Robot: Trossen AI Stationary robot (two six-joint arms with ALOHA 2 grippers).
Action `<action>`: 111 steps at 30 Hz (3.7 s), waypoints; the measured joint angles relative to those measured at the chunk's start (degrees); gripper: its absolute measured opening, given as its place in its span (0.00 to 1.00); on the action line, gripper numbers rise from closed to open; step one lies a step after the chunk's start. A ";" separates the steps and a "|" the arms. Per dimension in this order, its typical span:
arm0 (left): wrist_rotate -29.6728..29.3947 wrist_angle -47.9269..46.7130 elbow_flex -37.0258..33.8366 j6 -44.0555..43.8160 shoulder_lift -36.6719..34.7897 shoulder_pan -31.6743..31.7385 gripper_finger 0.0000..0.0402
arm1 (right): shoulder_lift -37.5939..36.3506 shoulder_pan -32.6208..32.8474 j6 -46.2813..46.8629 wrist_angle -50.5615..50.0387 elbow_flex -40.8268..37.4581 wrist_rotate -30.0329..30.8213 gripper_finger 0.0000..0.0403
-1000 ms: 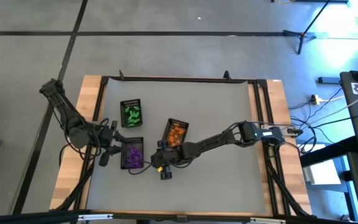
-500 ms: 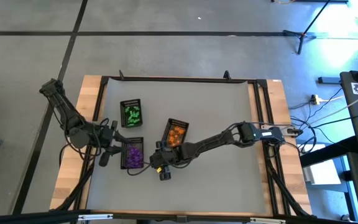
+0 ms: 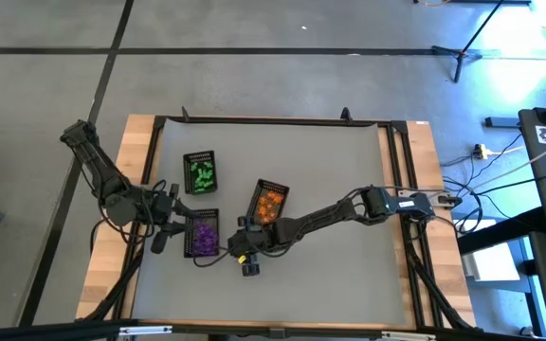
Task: Sort Halloween decoration
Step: Put the green alien toy into the top left black basket
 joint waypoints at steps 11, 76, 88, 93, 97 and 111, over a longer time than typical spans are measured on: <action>0.00 0.00 0.00 0.01 0.00 0.00 0.35 | 0.21 0.02 0.01 -4.63 3.27 -0.31 0.14; 1.27 0.61 0.00 -0.15 0.01 -0.02 0.35 | 4.09 0.26 22.81 1.03 6.86 6.36 0.44; 1.27 0.61 0.00 -0.16 0.02 -0.02 0.35 | 4.09 0.24 22.87 1.97 6.84 9.36 0.36; 1.27 0.61 0.00 -0.15 0.00 -0.02 0.35 | 4.09 0.26 22.77 1.97 6.84 9.03 0.24; 1.26 0.61 0.00 -0.17 0.00 -0.01 0.35 | 4.93 0.22 22.43 2.64 6.89 7.80 0.18; 2.20 0.70 0.00 -0.56 0.02 0.00 0.35 | 5.58 0.26 20.49 2.92 7.08 5.90 0.04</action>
